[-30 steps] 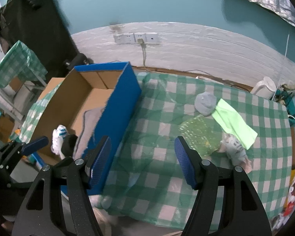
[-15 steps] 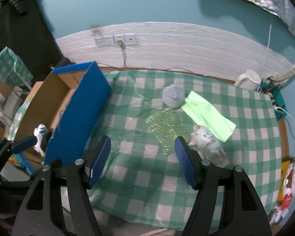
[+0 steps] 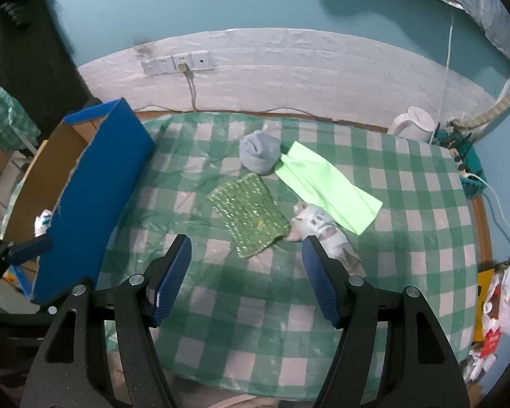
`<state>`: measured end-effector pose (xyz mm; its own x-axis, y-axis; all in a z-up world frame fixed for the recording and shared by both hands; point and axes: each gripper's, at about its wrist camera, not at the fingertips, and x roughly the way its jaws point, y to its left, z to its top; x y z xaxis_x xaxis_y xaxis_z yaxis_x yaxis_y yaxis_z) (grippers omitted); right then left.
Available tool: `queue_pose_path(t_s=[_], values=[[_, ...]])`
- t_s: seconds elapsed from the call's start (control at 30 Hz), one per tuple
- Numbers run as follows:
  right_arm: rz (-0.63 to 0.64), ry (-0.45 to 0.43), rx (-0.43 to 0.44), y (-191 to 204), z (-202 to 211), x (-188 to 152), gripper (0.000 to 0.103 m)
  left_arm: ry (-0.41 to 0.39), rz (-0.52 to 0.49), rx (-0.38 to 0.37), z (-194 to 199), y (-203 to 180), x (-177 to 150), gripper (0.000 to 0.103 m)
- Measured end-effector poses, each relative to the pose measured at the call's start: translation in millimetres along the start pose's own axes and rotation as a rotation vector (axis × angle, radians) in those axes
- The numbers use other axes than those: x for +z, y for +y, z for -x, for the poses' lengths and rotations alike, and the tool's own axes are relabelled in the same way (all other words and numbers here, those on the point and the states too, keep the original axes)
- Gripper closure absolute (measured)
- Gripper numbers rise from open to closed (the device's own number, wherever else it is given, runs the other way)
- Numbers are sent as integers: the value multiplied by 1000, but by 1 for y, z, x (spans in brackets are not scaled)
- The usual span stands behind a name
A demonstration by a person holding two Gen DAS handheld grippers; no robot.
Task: Organize soft objects
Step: 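Move both tools back over the table toward the scrubber and taped bundle, then grasp the silver-taped bundle with the right tool while the left tool grasps the green scrubber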
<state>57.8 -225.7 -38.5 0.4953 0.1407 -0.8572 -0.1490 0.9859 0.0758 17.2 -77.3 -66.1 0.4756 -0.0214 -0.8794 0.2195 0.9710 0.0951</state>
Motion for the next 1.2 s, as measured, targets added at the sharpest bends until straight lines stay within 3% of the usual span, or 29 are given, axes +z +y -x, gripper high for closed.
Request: queue_pose_path(t_s=[0.67,1.2], values=[[-18,70,-31,-62,-40,-6,35,99,-7,-32,-55,-24,20,33],[98,112,-50,-74,-93,-7,35,146,-27,-48,-98,-42,35,33]])
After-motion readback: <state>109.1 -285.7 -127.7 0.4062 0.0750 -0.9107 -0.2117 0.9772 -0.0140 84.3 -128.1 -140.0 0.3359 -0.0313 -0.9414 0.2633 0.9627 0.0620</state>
